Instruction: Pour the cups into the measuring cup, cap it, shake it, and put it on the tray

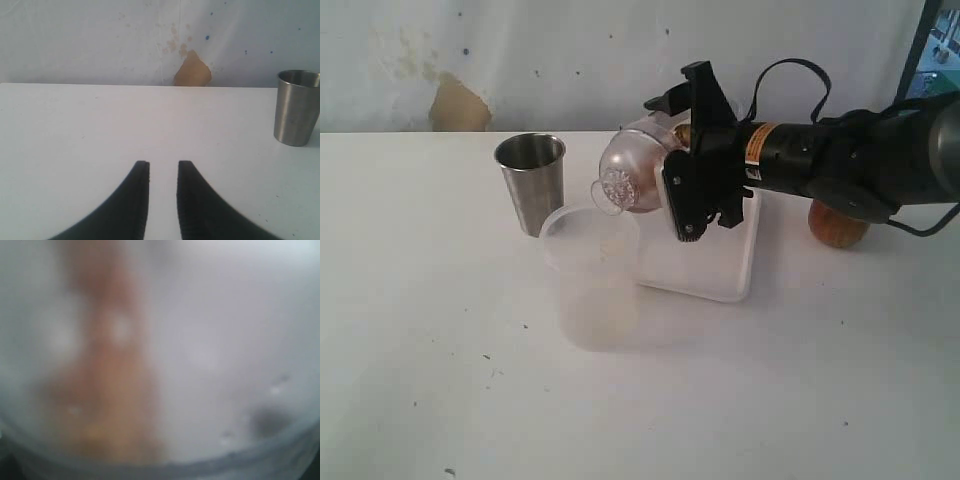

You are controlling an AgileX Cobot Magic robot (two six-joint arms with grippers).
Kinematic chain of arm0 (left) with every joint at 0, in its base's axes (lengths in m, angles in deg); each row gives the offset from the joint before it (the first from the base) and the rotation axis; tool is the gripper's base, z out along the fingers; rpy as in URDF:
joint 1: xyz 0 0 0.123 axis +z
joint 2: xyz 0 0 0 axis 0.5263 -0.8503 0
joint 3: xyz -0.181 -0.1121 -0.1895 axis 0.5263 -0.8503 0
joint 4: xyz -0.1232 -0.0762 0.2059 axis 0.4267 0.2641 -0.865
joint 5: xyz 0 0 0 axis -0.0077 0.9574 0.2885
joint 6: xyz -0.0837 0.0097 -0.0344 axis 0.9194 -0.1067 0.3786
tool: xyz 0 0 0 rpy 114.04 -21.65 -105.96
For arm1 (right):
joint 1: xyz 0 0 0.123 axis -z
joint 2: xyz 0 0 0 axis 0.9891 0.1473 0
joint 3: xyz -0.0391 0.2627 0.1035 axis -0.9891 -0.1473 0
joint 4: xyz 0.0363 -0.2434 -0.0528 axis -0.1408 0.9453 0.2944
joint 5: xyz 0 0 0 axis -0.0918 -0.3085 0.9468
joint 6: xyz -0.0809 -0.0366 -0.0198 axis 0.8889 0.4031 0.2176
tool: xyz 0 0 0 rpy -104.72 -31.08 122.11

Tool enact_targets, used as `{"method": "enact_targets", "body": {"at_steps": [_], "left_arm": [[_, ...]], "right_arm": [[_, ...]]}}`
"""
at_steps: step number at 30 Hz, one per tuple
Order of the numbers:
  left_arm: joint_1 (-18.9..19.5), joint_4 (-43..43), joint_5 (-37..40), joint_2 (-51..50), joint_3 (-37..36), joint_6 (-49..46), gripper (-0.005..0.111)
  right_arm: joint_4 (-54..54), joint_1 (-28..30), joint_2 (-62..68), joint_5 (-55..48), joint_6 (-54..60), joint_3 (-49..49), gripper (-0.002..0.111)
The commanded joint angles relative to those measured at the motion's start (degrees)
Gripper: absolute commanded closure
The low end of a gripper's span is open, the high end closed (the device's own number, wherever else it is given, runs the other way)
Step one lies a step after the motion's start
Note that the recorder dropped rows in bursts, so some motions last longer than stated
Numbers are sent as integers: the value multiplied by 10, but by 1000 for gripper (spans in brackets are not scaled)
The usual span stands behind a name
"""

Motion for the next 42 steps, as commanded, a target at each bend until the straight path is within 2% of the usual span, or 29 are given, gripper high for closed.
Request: {"method": "enact_targets", "body": {"at_steps": [1, 17, 24, 31, 42], "left_arm": [[0, 7, -2, 2, -3, -1, 86], [0, 7, -2, 2, -3, -1, 86], [0, 7, -2, 2, -3, -1, 86], [0, 7, -2, 2, -3, -1, 86], [0, 7, -2, 2, -3, -1, 86]], "right_arm": [[-7, 0, -8, 29, 23, 8, 108], [-9, 0, -9, 47, 52, 8, 108], [-56, 0, -9, 71, 55, 15, 108], [-55, 0, -9, 73, 118, 18, 108], [-55, 0, -9, 75, 157, 18, 108]]}}
